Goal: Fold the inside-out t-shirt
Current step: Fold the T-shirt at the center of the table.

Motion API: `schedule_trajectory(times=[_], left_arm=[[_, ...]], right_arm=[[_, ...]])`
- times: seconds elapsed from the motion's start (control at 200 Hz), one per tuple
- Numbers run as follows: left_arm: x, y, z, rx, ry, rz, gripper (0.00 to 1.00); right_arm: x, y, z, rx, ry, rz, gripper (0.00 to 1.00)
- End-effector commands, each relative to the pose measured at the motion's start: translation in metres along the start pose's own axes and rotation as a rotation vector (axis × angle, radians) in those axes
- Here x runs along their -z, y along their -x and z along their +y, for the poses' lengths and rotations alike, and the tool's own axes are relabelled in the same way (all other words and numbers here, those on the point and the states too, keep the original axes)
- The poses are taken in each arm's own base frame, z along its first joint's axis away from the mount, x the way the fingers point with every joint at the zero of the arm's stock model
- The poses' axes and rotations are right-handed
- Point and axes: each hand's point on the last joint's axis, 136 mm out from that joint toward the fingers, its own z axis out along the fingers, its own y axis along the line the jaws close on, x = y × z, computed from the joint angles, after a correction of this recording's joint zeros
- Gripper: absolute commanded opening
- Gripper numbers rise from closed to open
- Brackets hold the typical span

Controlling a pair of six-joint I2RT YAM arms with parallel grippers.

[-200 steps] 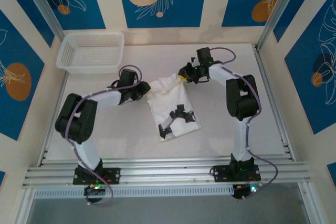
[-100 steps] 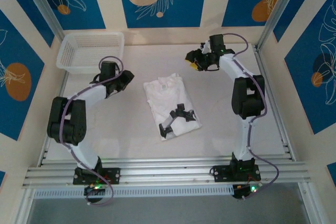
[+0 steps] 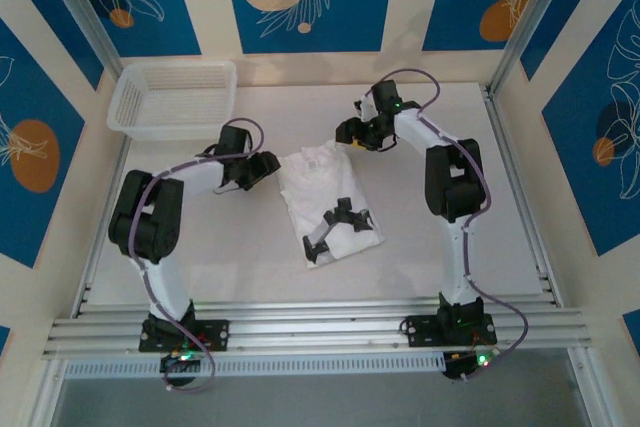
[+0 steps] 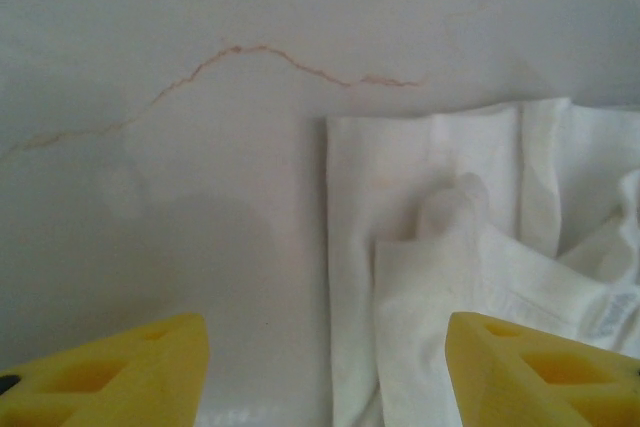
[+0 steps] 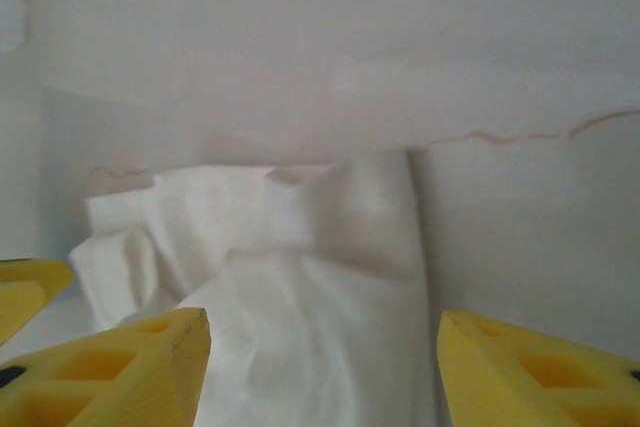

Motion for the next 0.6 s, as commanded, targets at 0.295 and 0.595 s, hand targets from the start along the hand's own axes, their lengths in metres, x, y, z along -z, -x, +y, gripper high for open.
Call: schedule_trajectory(times=[0.295, 0.595], left_arm=[[-0.041, -0.002, -0.037, -0.034, -0.066, 0.044, 0.63], [-0.062, -0.001, -0.022, 0.010, -0.002, 0.043, 0.49]], right_arm=[[-0.040, -0.026, 0.002, -0.003, 0.054, 0.146, 0.57], [-0.052, -0.034, 0.008, -0.036, 0.101, 0.188, 0.44]])
